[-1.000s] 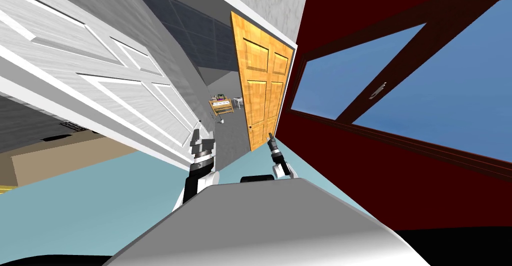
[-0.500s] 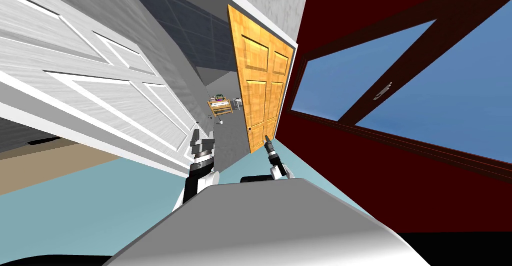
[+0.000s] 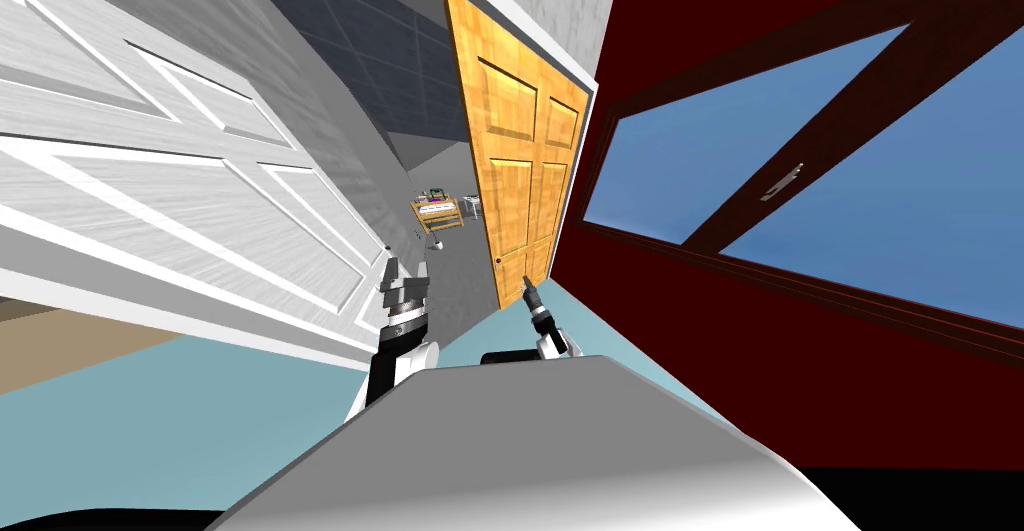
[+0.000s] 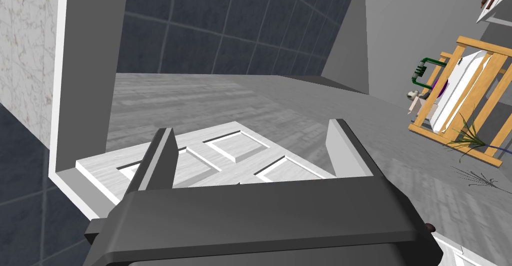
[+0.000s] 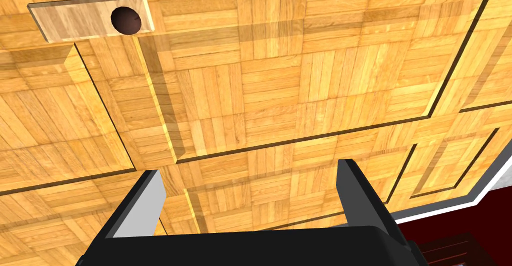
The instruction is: Push the door open
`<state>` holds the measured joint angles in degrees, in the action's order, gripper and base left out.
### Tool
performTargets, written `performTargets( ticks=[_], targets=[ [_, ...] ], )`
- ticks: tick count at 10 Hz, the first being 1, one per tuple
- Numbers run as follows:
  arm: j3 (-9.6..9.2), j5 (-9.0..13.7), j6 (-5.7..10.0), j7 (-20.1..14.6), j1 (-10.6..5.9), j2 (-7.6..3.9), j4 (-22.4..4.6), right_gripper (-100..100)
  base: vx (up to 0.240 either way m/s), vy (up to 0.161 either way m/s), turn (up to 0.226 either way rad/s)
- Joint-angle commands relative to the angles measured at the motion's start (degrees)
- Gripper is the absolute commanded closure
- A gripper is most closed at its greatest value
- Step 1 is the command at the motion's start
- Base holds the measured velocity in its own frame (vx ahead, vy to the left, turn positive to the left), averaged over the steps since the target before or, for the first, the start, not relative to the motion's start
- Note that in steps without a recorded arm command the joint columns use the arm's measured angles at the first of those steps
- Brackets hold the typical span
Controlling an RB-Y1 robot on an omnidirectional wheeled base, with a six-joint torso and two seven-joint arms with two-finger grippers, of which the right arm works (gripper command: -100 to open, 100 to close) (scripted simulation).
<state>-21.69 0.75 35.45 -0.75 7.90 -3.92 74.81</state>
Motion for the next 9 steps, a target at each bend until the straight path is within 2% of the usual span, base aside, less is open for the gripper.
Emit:
performTargets(
  ticks=[1,9],
  targets=[
    [-1.09,0.0,0.62,-0.3,-0.81,-0.19,-2.3,-100,0.120,-0.002,-0.023],
    [-6.14,0.0,3.57,-0.9,-4.77,0.27,-13.7,-100,0.095,0.011,-0.023]
  ],
)
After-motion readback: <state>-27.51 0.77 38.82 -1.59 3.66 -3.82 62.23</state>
